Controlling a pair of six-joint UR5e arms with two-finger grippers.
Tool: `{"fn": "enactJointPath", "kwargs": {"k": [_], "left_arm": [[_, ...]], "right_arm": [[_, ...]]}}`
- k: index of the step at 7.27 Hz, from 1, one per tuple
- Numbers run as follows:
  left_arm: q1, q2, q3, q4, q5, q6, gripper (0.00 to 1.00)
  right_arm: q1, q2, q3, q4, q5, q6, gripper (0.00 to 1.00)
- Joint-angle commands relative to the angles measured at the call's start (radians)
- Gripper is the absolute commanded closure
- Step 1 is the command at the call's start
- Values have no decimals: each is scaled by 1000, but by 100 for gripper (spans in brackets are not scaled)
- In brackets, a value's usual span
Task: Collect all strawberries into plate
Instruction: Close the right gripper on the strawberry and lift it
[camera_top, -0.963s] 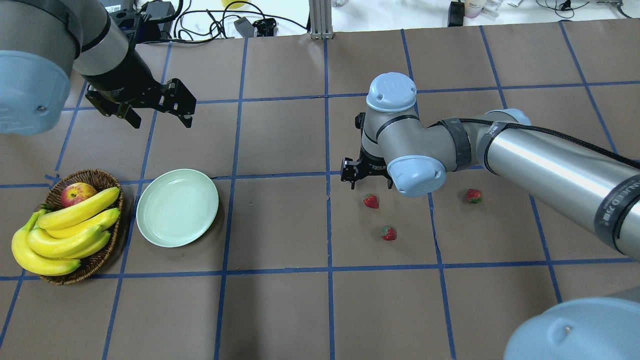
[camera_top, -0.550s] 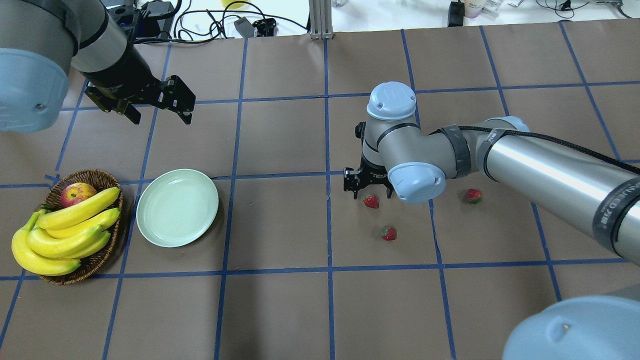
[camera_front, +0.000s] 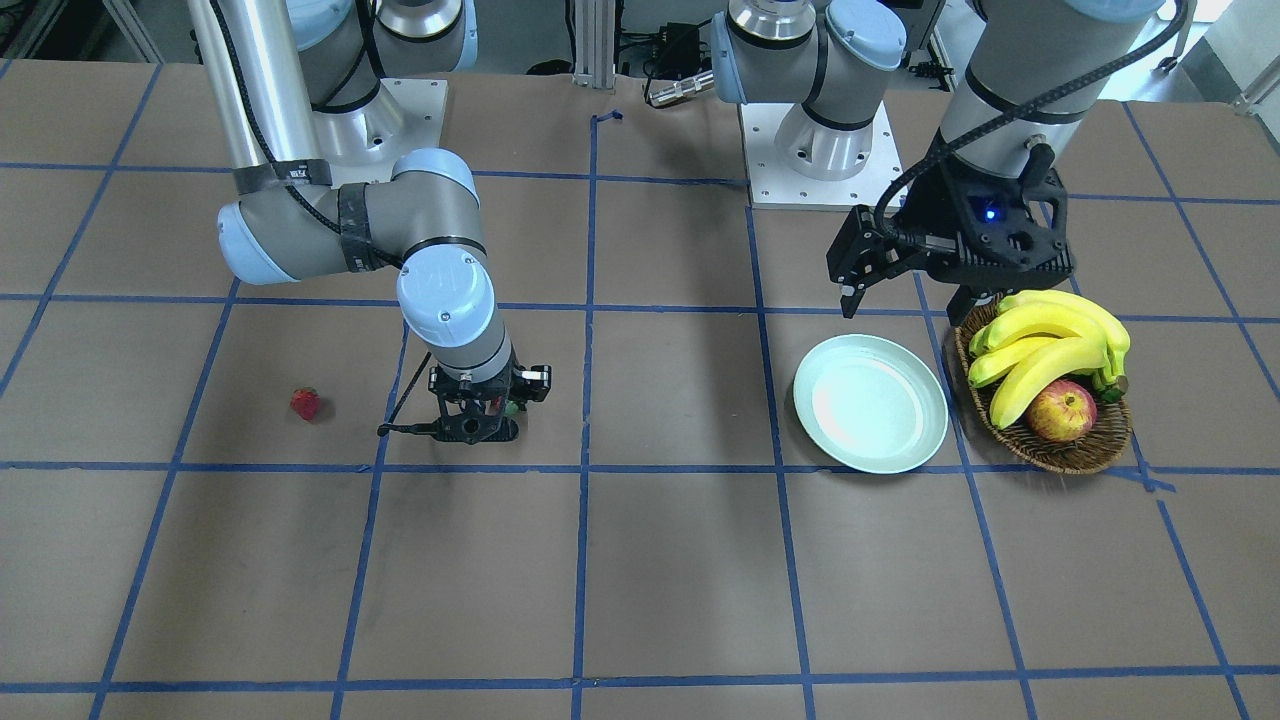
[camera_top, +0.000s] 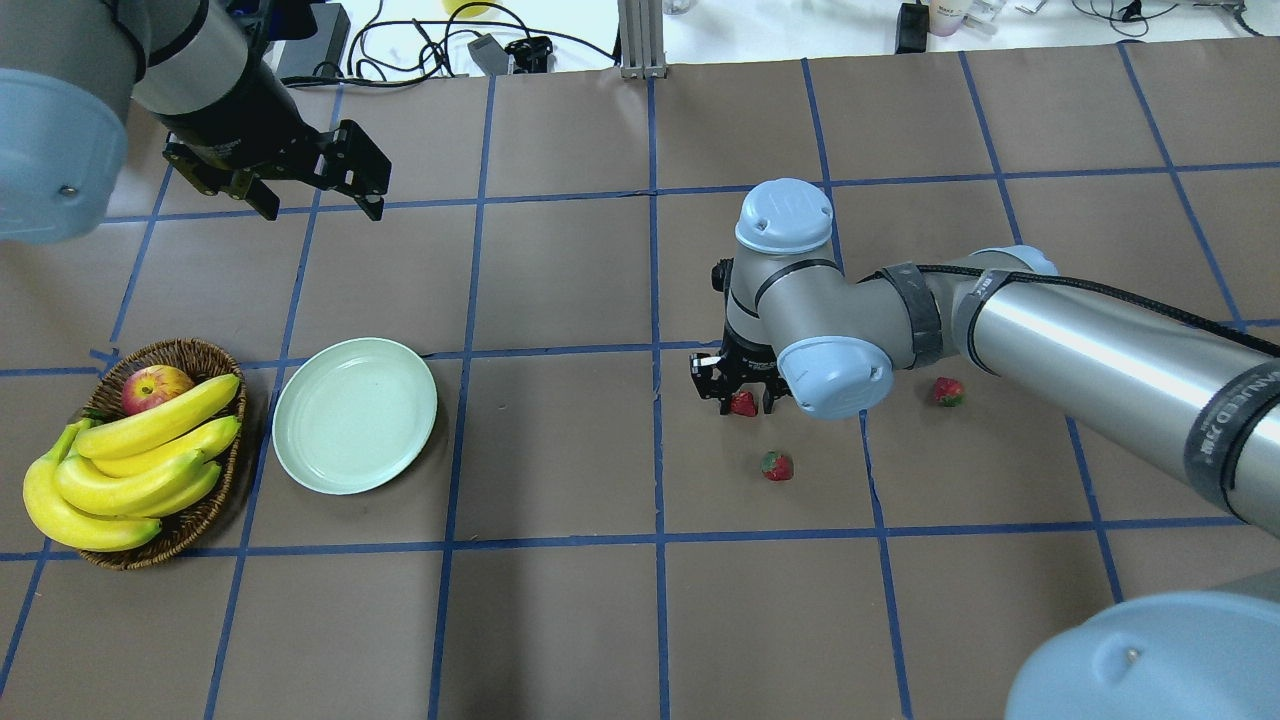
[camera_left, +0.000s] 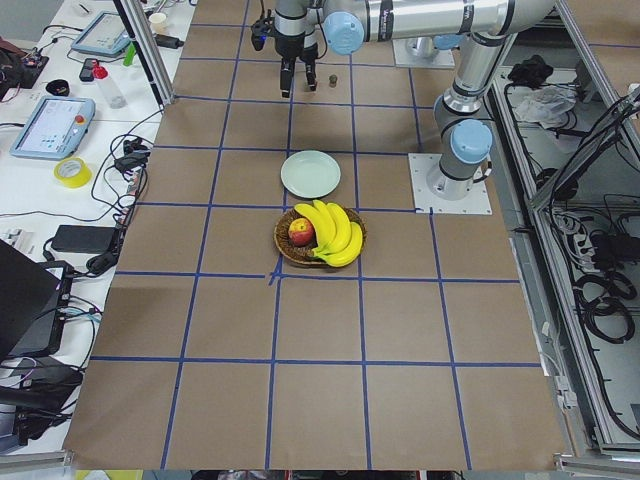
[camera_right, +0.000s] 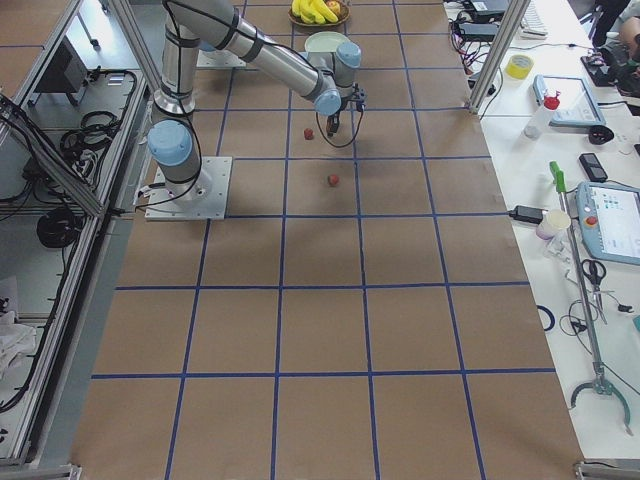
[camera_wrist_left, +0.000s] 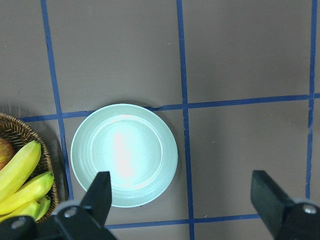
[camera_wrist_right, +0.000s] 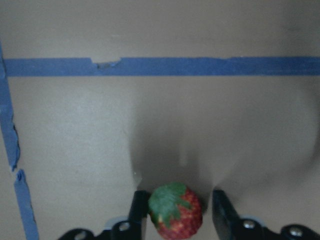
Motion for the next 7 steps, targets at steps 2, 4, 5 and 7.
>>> {"fn": "enactJointPath", "kwargs": {"k": [2,4,5,7], "left_arm": [[-75,1,22,-30,14,-45,0],[-72,-5,10,-29,12,-39,0],[-64,4,19,-27,9,-35,0],[-11,23,16,-27,12,-30,0]], "right_arm": [[0,-5,-4,-7,95,-44,100],[35,-7,-35,-26,230,2,100],[73,-2,-61,-55,252,106,100],[95,38,-69,-134,402,165,100]]}}
